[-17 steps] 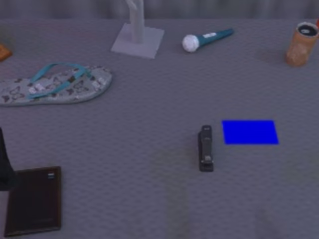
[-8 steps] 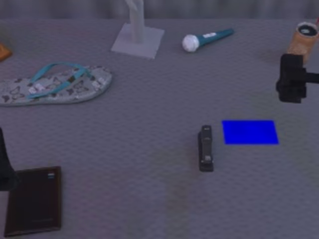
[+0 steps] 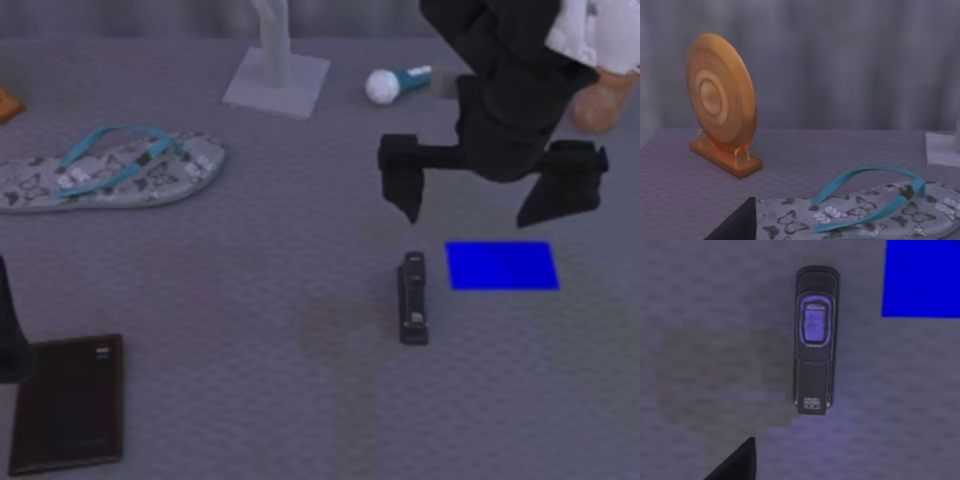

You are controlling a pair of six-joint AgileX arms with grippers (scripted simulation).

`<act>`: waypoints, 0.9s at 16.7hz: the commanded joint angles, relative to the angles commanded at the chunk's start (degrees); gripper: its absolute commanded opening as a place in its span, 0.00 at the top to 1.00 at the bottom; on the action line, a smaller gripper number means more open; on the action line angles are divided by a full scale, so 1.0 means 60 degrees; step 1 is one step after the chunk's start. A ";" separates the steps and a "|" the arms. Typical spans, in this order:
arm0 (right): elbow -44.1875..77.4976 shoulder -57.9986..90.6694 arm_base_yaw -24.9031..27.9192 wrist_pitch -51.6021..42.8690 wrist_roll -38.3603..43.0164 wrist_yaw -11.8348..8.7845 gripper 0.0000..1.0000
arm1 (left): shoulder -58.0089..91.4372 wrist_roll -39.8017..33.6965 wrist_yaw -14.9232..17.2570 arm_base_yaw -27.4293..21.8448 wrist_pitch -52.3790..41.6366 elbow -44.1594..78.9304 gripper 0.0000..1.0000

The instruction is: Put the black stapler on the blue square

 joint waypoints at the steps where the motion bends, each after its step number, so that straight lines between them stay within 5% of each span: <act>1: 0.0534 0.0570 0.0159 -0.0328 0.0168 -0.0002 0.00 | 0.0000 0.0000 0.0000 0.0000 0.0000 0.0000 0.00; 6: 0.2037 0.2079 0.0598 -0.1197 0.0627 -0.0008 0.00 | 0.0000 0.0000 0.0000 0.0000 0.0000 0.0000 0.00; 15: 0.1454 0.2233 0.0582 -0.0503 0.0611 -0.0007 0.00 | 0.0000 0.0000 0.0000 0.0000 0.0000 0.0000 0.00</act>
